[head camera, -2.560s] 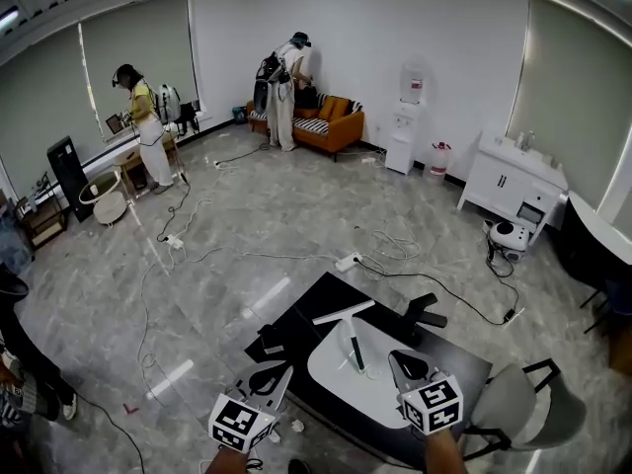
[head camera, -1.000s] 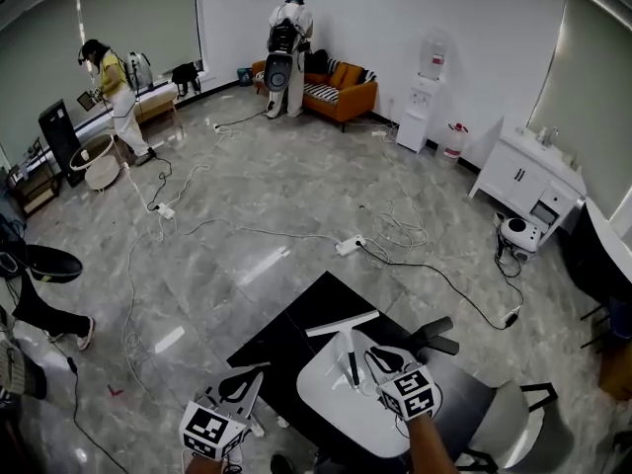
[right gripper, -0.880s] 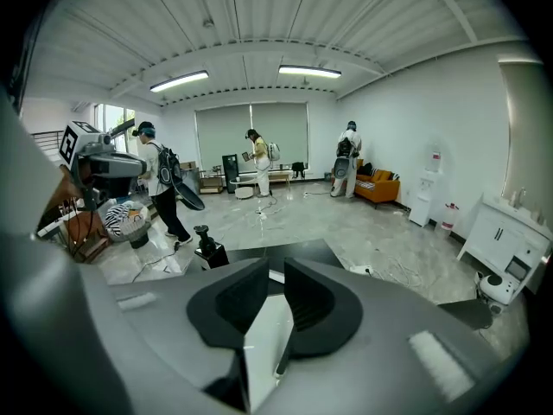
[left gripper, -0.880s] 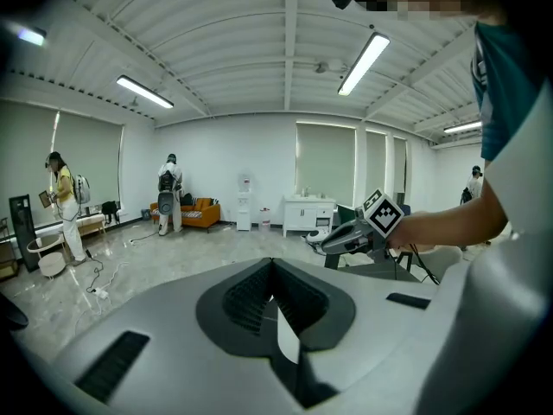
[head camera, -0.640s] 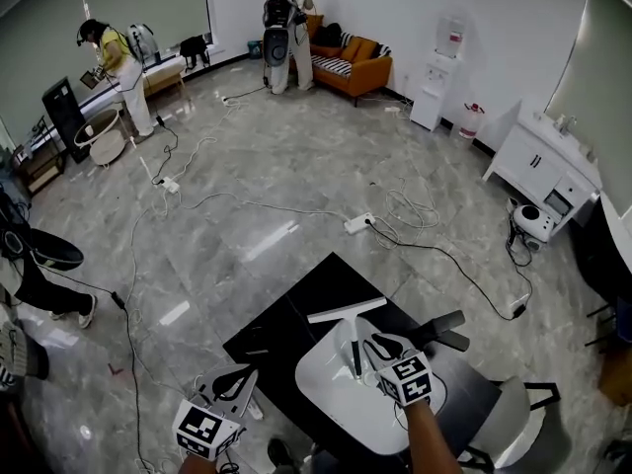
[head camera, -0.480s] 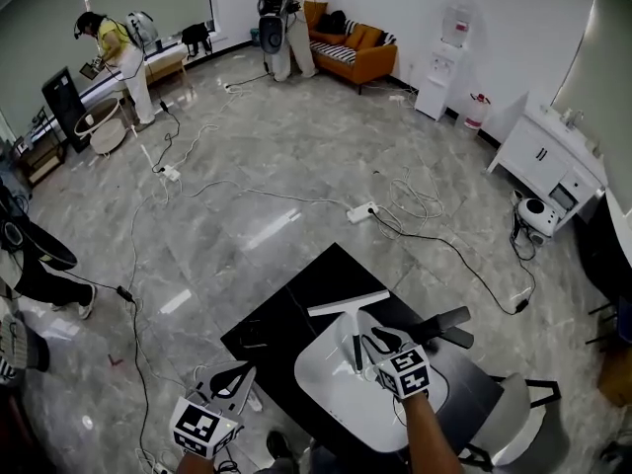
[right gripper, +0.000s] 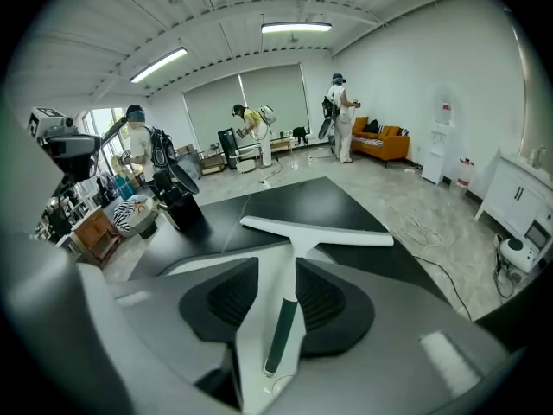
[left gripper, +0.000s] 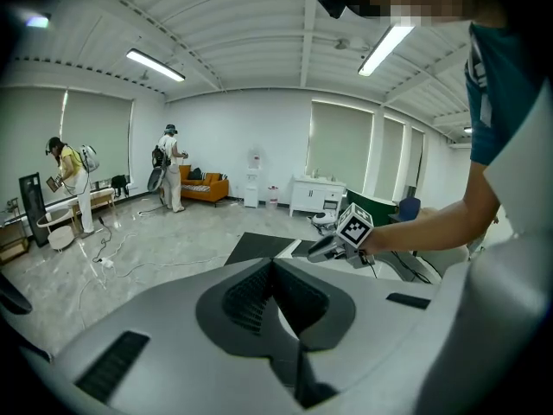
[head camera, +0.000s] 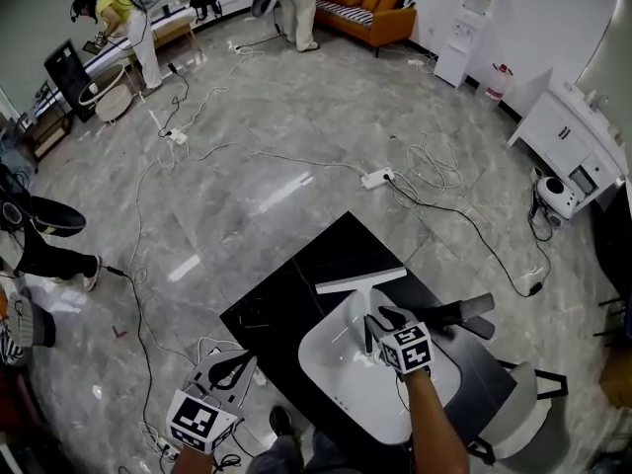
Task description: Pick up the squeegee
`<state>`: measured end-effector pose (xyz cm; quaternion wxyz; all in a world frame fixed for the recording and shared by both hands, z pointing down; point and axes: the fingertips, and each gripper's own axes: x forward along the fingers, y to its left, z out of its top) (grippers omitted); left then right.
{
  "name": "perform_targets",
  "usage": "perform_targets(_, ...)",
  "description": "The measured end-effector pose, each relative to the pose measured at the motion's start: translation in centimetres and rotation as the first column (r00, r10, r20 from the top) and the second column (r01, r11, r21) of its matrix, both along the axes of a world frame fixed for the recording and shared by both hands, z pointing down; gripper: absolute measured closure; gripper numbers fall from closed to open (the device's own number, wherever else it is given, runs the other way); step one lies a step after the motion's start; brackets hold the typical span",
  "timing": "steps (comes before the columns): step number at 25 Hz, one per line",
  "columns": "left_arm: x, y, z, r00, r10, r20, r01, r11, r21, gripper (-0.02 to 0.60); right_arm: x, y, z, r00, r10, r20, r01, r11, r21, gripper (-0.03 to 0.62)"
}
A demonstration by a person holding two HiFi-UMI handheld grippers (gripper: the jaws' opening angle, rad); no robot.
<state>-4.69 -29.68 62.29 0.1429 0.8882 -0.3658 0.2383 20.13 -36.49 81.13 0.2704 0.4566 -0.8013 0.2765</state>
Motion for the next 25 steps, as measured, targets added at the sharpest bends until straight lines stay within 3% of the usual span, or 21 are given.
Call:
perform_targets(15, -0.2, -1.5, 5.9, 1.000, -0.027, 0.014, 0.028, 0.998, -0.050, 0.578, 0.1, -2.1, 9.4, 1.000, -0.011, -0.013, 0.009, 0.995, -0.097, 0.433)
perform_targets(25, -0.2, -2.0, 7.3, 0.999, -0.033, 0.023, 0.034, 0.997, -0.063, 0.578, -0.6, -2.9, 12.6, 1.000, -0.004, 0.024, 0.008, 0.989, -0.146, 0.449)
